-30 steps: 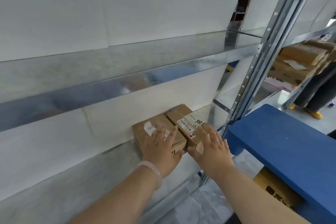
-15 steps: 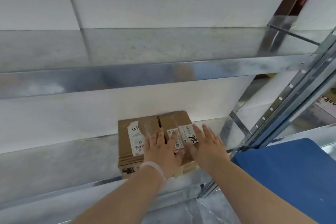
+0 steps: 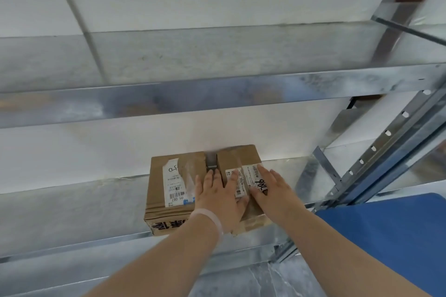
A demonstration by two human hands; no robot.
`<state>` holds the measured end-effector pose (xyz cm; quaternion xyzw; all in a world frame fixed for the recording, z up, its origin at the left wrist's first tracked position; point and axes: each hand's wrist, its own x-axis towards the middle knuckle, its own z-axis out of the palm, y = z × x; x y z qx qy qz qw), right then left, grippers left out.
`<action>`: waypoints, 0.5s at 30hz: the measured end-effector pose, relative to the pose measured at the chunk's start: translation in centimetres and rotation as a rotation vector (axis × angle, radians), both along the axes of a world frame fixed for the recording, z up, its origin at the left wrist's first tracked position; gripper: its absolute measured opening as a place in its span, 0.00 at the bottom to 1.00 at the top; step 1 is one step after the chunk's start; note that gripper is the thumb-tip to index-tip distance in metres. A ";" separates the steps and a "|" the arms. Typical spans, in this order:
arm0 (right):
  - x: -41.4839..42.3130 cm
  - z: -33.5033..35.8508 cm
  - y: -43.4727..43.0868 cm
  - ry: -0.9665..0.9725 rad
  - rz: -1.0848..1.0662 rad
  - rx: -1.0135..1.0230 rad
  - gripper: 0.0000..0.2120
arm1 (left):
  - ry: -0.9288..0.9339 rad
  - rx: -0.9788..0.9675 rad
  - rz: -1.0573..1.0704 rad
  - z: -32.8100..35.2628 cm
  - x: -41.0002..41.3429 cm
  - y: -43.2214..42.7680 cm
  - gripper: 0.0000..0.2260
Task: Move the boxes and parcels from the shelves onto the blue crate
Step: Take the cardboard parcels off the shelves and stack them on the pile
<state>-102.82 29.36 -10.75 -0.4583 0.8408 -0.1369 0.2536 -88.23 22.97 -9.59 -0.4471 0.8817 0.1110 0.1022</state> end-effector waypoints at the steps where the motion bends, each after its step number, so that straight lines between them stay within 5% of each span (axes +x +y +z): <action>1: -0.1 -0.1 -0.1 -0.047 -0.004 -0.016 0.31 | -0.007 0.004 0.005 -0.1 -0.2 -0.1 0.31; 8: 0.5 -0.4 0.1 -0.224 -0.084 -0.137 0.30 | 0.012 -0.024 0.027 -0.8 -1.2 0.3 0.30; 15: 1.2 1.4 1.9 -0.193 -0.214 -0.299 0.30 | 0.379 0.002 0.014 0.1 -0.8 1.2 0.28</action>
